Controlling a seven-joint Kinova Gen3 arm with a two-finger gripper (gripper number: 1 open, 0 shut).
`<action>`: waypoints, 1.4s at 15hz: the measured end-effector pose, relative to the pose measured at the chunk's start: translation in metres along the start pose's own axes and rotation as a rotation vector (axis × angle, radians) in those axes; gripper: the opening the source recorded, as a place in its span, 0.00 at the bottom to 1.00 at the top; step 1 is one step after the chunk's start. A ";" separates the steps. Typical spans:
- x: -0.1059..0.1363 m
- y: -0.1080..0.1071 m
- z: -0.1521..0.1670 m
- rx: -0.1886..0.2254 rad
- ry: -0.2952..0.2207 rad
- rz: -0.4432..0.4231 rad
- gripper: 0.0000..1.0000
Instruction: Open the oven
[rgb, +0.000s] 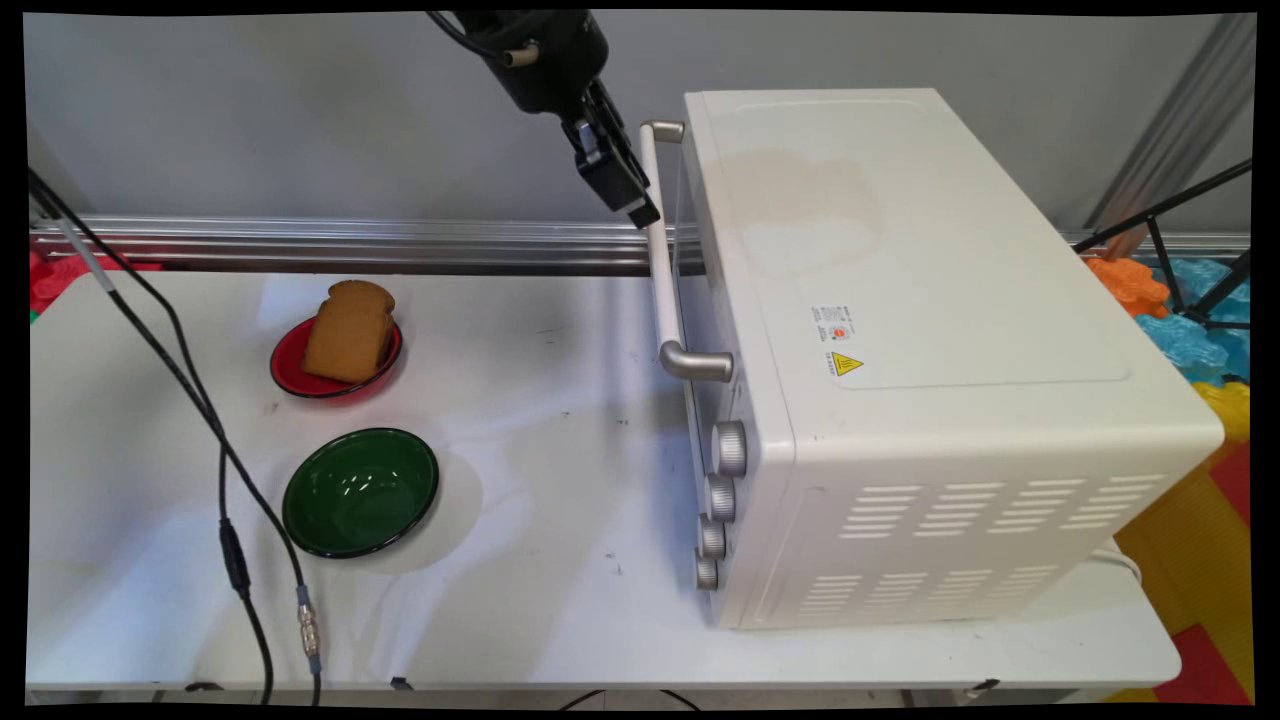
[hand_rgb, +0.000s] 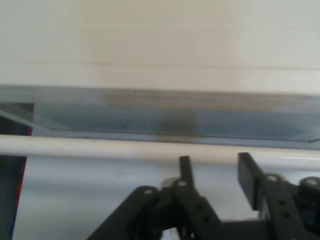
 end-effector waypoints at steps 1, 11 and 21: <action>0.000 -0.002 0.002 0.000 -0.001 0.006 0.00; 0.006 -0.018 0.029 -0.005 0.020 0.044 0.00; 0.002 -0.023 0.053 -0.019 0.038 0.068 0.00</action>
